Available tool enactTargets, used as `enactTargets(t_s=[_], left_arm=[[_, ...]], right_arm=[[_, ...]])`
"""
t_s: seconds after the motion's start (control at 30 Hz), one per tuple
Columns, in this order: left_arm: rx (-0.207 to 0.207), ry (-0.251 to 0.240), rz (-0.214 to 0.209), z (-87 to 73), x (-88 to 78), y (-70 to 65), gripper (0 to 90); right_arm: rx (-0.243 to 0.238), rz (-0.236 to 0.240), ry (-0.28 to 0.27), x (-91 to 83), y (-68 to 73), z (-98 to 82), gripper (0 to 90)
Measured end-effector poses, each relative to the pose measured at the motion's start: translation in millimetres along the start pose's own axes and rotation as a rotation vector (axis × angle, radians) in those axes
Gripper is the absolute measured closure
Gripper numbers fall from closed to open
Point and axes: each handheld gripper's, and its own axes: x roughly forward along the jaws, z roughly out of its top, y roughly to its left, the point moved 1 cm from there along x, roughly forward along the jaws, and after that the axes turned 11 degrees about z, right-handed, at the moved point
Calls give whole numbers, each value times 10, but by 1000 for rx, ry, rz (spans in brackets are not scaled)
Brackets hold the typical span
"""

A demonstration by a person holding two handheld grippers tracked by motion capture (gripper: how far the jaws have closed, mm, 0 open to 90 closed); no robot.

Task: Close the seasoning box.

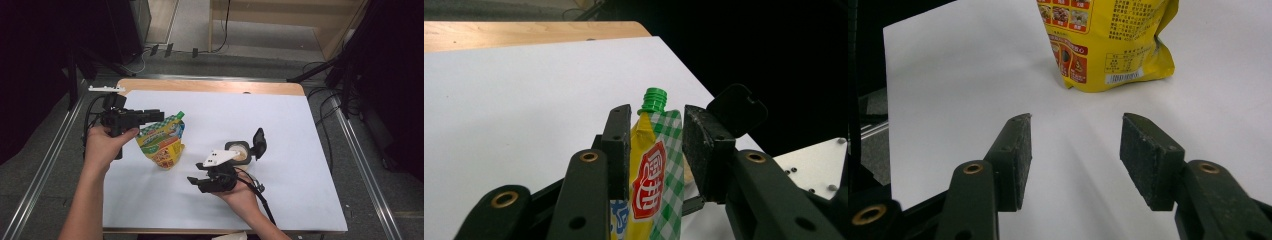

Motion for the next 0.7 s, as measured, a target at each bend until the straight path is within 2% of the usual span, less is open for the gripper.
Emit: enactTargets(t_s=[0.3,0.37,0.47,0.6,0.7], left_arm=[[-18,-9,40,6,-84,93,638],[-24,-13,42,-6,-82,130,618],[-23,-15,82,-43,-58,194,553],[-33,-4,103,-81,-23,272,505],[-30,-16,113,-101,-12,310,483]], right_arm=[[1,12,-3,-20,17,23,492],[-3,13,-6,-35,22,34,501],[-10,11,-8,-69,23,57,519],[6,14,-11,-140,8,97,543],[21,18,-13,-209,-16,130,566]])
